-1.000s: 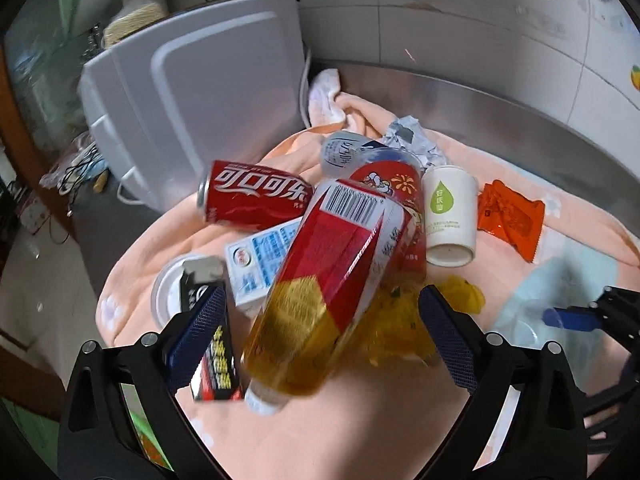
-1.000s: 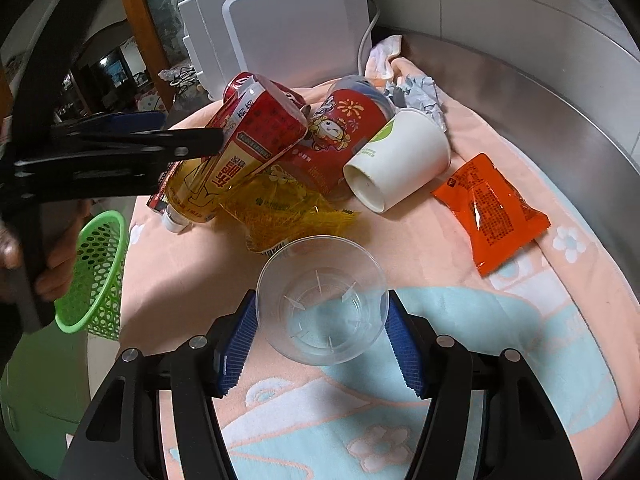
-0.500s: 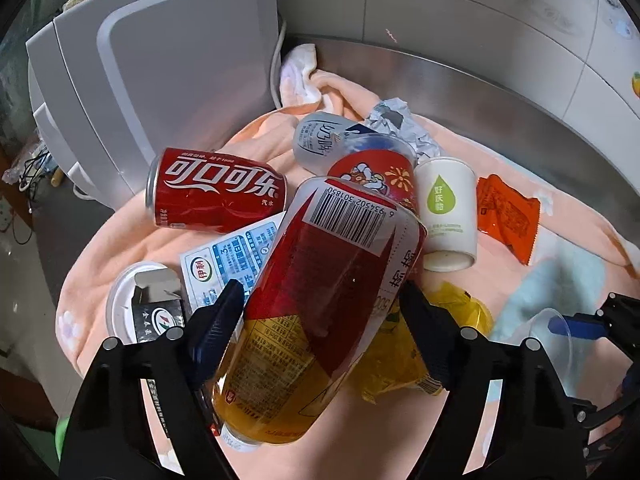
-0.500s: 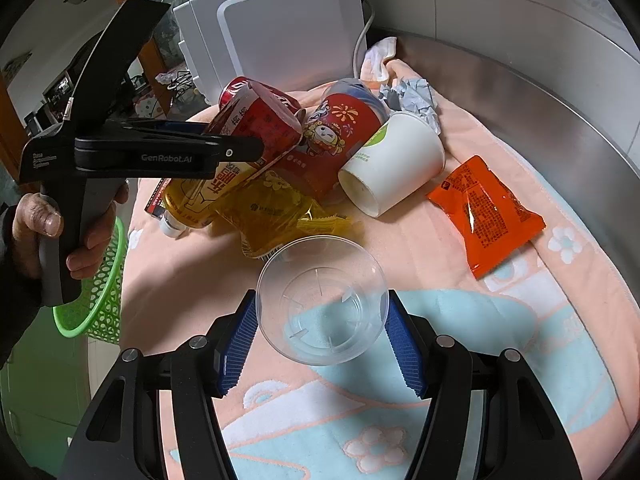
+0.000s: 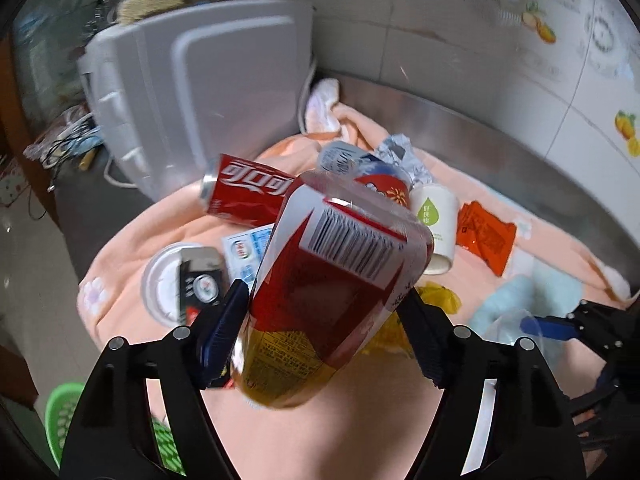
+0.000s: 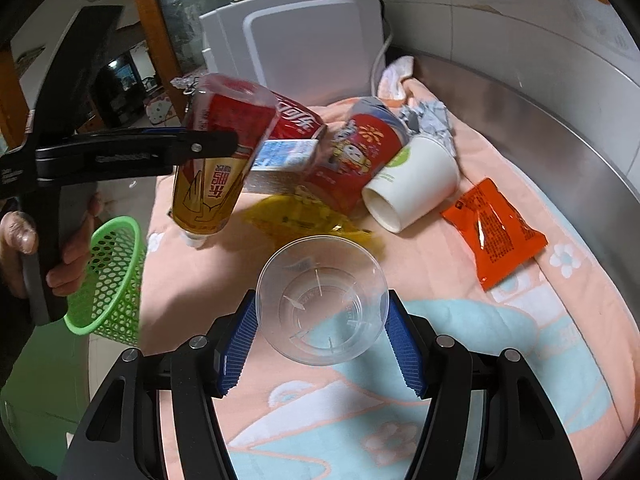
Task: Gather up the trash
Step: 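Carry the bottle and cup to the green wastebasket and release both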
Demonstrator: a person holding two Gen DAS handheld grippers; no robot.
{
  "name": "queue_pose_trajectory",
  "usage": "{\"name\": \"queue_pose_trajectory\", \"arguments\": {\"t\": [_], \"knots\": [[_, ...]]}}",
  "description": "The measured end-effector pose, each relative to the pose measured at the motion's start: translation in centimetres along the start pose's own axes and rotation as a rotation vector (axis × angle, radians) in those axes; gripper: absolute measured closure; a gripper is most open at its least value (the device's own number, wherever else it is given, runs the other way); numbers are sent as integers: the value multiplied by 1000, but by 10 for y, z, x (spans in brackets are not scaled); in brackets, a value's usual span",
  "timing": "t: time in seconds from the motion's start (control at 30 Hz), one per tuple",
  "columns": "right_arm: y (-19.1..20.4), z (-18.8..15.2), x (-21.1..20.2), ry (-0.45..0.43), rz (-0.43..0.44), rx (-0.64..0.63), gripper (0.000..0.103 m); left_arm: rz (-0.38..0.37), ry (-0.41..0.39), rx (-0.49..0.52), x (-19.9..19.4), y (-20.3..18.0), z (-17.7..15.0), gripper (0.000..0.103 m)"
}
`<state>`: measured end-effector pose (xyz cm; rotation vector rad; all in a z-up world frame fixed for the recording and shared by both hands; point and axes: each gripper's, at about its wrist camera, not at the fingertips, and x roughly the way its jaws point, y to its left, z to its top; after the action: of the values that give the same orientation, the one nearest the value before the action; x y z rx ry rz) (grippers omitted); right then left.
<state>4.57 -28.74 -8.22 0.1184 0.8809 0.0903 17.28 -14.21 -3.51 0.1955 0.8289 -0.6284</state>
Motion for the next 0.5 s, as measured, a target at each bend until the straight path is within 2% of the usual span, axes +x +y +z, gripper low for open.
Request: {"name": "queue_pose_trajectory", "arguments": {"t": [0.2, 0.5], "knots": [[26, 6, -5, -22, 48, -50, 43, 49, -65, -88, -53, 27, -19, 32], [80, 18, 1, -28, 144, -166, 43, 204, -151, -227, -136, 80, -63, 32]]}}
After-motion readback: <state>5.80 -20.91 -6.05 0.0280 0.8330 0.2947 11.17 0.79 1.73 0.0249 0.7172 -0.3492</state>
